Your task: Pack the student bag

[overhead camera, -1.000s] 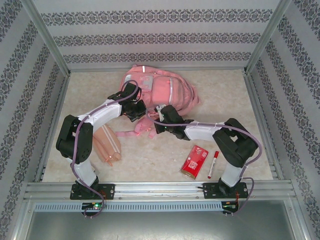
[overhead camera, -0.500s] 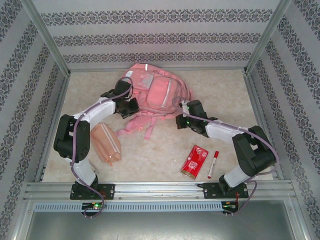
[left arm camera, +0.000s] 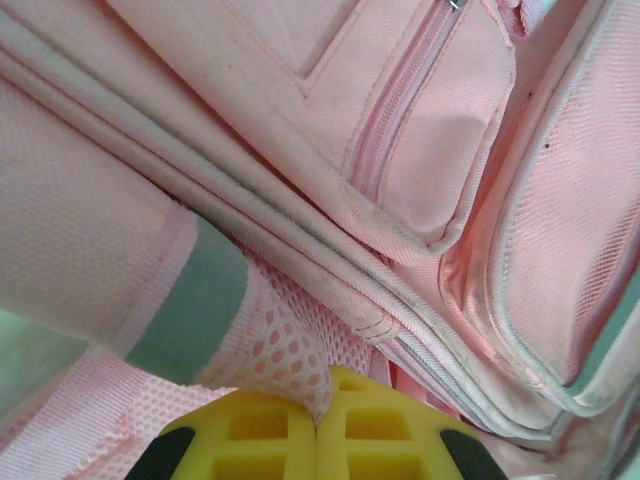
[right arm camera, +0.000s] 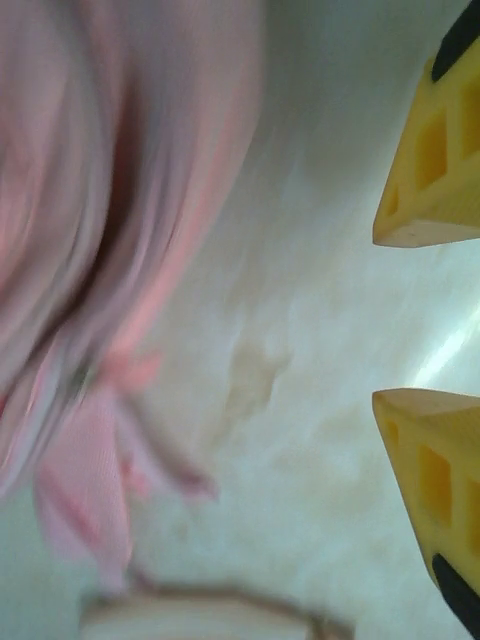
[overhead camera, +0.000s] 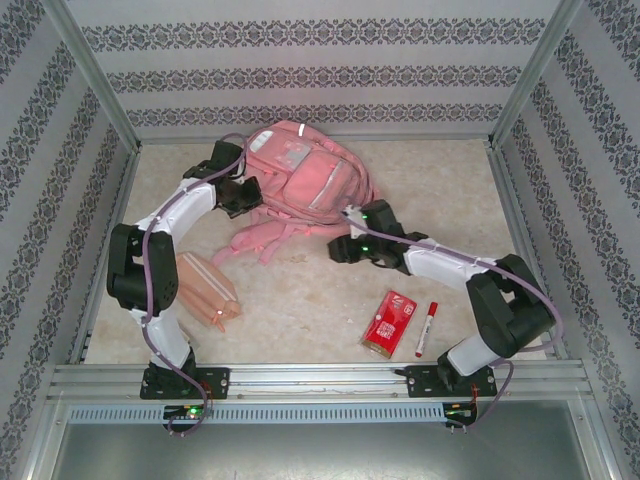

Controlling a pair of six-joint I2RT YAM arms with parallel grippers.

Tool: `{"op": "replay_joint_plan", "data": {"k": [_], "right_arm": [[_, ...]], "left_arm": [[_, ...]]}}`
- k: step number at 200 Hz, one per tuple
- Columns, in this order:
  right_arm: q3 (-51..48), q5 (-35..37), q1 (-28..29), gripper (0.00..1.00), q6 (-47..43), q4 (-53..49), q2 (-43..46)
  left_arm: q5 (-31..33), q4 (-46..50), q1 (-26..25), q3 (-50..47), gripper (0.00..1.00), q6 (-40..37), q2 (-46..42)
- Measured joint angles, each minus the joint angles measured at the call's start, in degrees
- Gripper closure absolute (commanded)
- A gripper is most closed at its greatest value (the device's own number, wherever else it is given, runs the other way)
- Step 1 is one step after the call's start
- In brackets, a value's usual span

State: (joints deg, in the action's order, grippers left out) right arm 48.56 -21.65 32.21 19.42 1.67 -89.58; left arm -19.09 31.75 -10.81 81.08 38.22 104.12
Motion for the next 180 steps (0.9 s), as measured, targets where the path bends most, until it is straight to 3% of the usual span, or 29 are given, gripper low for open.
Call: {"op": "replay_joint_plan", "data": {"k": [35, 78, 112, 132, 180], "right_arm": [[5.29, 2.84, 4.33, 0.45, 7.76, 2.27, -4.35], [11.87, 14.03, 5.49, 0.48, 12.52, -4.07, -9.46], [14.75, 16.96, 6.21, 0.56, 13.68, -6.73, -11.80], [16.74, 16.98, 6.21, 0.66, 13.07, -7.08, -14.38], [19.43, 19.71, 6.36, 0.68, 11.15, -8.81, -17.66]], "left_arm": [[-2.36, -1.27, -0.11, -3.74, 1.00, 3.76, -0.98], [-4.26, -1.81, -0.11, -4.13, 1.00, 6.03, -0.98], [-4.72, -1.92, -0.11, -4.26, 1.00, 6.49, -0.98], [-4.90, -2.23, -0.11, -4.26, 1.00, 6.91, -0.98], [-5.16, -2.67, -0.11, -4.59, 1.00, 7.30, -0.98]]}}
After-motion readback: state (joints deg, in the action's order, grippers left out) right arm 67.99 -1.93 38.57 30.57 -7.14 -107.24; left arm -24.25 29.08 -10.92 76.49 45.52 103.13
